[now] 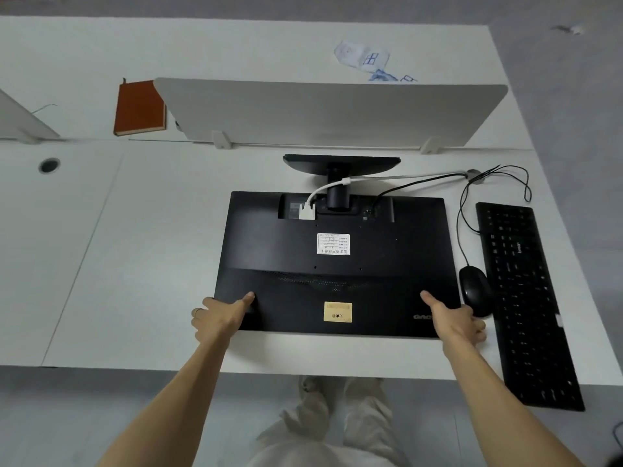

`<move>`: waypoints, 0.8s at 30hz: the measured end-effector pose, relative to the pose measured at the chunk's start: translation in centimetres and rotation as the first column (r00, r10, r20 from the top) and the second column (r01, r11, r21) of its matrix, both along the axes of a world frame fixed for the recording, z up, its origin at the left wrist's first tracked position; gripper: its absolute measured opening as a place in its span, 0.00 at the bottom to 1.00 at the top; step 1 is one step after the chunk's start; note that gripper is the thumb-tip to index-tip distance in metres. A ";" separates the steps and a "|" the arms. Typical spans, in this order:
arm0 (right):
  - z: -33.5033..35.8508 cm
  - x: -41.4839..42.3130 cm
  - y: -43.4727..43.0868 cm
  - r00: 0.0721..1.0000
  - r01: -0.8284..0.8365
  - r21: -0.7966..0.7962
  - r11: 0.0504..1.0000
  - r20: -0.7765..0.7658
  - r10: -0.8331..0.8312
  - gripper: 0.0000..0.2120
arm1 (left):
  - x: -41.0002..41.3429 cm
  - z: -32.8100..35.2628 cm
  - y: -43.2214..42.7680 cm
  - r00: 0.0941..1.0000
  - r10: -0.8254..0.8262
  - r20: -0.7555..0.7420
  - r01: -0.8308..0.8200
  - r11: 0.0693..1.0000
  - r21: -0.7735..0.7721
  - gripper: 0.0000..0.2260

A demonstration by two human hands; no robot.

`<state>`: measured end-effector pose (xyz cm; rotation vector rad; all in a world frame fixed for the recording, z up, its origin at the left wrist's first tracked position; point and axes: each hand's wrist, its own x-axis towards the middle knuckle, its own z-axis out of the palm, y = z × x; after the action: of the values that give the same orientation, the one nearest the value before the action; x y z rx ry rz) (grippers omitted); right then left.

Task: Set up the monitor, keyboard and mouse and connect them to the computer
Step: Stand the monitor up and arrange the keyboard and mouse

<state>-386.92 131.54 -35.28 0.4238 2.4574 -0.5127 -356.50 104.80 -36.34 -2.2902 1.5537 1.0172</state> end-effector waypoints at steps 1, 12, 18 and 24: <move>0.0 -0.1 -0.1 1.000 0.010 -0.004 1.000 -0.003 -0.010 0.48 | -0.1 -0.3 -0.2 0.999 0.032 0.005 -0.032 0.999 0.000 0.42; 1.0 -0.7 0.6 0.996 0.049 -0.010 0.999 0.069 -0.048 0.46 | 0.6 1.7 -2.3 0.999 0.013 0.047 -0.018 0.994 0.109 0.40; 3.2 -0.3 0.3 0.980 0.195 -0.137 0.971 0.054 -0.189 0.48 | 2.8 3.7 -6.4 0.995 -0.051 -0.083 0.060 0.992 0.108 0.45; 9.0 -1.7 0.5 0.995 0.074 -0.218 0.973 -0.045 -0.086 0.39 | 1.7 9.6 -8.0 0.941 -0.068 -0.330 0.089 0.995 0.049 0.30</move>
<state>-388.64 132.05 -26.24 0.4250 2.4092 -0.8264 -354.76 96.79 -26.78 -2.0768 1.6874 1.4637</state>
